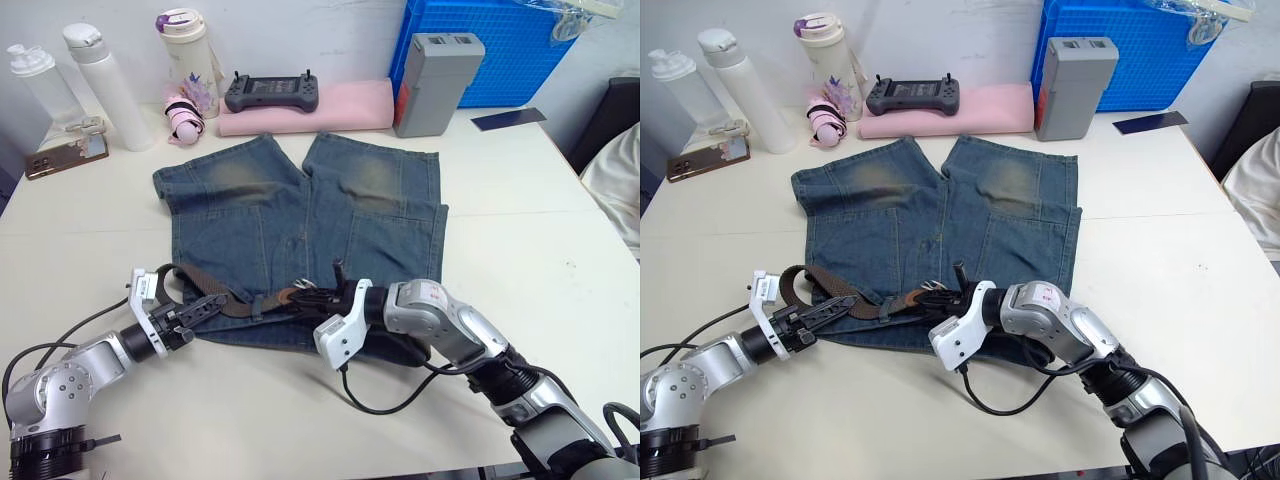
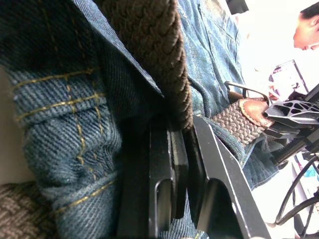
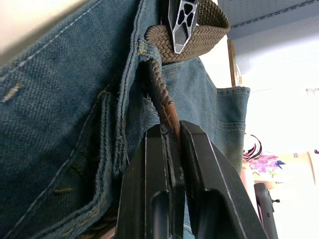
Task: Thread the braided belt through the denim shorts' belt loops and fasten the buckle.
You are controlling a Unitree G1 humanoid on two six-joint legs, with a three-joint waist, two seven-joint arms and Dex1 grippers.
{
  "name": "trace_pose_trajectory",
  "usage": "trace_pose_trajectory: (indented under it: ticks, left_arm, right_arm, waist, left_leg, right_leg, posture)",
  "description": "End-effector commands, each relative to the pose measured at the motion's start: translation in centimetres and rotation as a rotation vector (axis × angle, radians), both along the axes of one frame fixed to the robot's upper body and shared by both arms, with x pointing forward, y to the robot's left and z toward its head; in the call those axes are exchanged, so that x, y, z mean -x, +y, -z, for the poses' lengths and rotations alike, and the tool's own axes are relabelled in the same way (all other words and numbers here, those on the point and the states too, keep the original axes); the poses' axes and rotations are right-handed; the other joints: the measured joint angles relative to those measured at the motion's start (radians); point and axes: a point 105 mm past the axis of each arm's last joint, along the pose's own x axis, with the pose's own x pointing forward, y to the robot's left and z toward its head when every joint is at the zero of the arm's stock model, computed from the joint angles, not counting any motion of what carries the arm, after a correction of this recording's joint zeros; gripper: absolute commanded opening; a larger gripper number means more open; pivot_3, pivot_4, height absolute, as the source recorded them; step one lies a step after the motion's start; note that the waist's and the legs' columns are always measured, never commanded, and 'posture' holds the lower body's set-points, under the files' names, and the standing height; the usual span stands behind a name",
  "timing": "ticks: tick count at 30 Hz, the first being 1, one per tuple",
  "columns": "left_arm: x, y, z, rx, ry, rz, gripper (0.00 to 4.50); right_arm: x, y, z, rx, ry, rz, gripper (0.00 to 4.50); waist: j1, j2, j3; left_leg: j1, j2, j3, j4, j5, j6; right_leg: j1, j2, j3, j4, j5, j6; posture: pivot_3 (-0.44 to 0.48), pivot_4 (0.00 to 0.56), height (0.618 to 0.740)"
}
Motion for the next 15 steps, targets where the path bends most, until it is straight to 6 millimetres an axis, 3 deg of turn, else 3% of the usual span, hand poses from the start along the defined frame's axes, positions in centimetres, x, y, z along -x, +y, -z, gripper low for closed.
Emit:
trace_pose_trajectory:
  ticks: [1,5,8,11,15]
  left_arm:
    - [0.7,-0.7,-0.5,0.013,-0.015,0.022,1.51]
    - [1.4,-0.6,-1.5,0.026,-0.016,0.005,3.05]
    - [2.4,-1.0,-1.7,0.022,-0.011,0.004,3.05]
    - [3.5,-1.7,-0.8,-0.045,0.008,0.018,2.18]
    - [4.1,-2.6,1.0,-0.165,0.03,0.022,0.31]
  right_arm:
    - [0.4,-0.4,-0.2,-0.004,0.004,0.01,0.0]
    - [0.3,-0.9,0.0,-0.008,0.021,0.04,0.0]
    - [0.2,-1.1,0.1,-0.011,0.029,0.058,0.0]
    - [0.2,-1.2,0.1,-0.022,0.037,0.072,0.0]
    - [0.2,-1.3,0.1,-0.039,0.059,0.08,0.0]
  waist:
    - [0.003,0.0,0.0]
    - [0.002,0.0,0.0]
    - [0.001,0.0,0.0]
    - [0.002,0.0,0.0]
    - [0.006,0.0,0.0]
  left_leg:
    - [0.0,0.0,0.0,0.0,0.0,0.0]
    - [0.0,0.001,-0.001,0.0,0.0,0.0]
    - [0.0,0.002,-0.001,0.0,0.0,0.0]
    - [0.0,0.002,-0.002,-0.001,0.0,0.0]
    - [0.0,0.001,-0.003,0.0,0.0,0.0]
  right_leg:
    - [0.0,0.0,0.0,0.0,0.0,0.0]
    - [0.0,-0.001,0.0,0.0,0.0,0.0]
    - [0.0,-0.001,0.0,0.0,0.0,0.0]
    - [0.0,-0.001,0.0,-0.001,0.0,0.0]
    - [0.001,-0.001,0.001,-0.001,0.0,0.0]
  posture:
    - [0.0,0.15,0.74]
    - [0.0,0.15,0.74]
    - [0.0,0.15,0.74]
    - [0.0,0.15,0.74]
    - [0.0,0.15,0.74]
